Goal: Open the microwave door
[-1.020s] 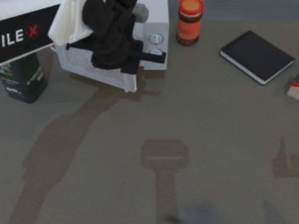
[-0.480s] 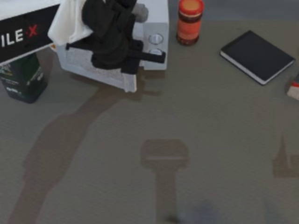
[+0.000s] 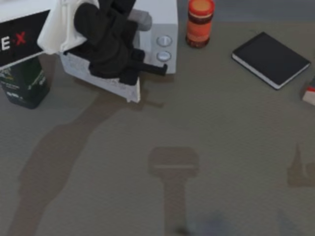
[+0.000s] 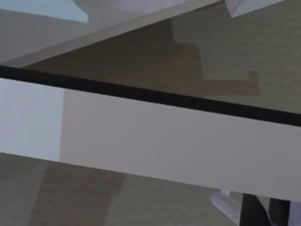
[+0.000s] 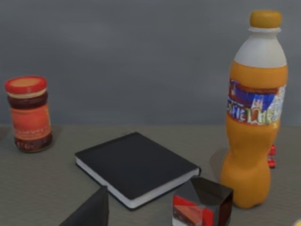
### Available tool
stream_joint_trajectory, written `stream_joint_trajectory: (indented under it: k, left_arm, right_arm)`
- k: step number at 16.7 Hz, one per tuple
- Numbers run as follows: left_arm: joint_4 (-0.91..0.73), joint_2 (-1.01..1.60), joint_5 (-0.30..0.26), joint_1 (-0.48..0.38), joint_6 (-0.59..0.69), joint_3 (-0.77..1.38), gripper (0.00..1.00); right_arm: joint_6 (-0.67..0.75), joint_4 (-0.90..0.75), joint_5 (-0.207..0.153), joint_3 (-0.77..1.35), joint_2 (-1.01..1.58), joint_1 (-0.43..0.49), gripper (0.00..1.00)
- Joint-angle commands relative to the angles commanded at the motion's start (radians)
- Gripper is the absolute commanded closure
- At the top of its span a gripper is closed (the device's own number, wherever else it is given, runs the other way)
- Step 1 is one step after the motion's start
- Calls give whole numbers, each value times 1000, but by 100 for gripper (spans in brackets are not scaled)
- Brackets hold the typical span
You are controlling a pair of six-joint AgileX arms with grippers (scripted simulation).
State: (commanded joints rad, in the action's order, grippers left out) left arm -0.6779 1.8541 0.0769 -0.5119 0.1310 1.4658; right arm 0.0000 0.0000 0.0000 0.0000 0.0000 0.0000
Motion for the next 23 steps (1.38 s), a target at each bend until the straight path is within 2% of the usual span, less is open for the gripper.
stream_joint_trajectory:
  k: [3, 23]
  left_arm:
    - [18, -32, -21, 11, -39, -26, 100]
    - [18, -32, -21, 11, -39, -26, 100]
  right_arm:
    - [0, 0, 0, 0, 0, 0, 0]
    - [0, 0, 0, 0, 0, 0, 0]
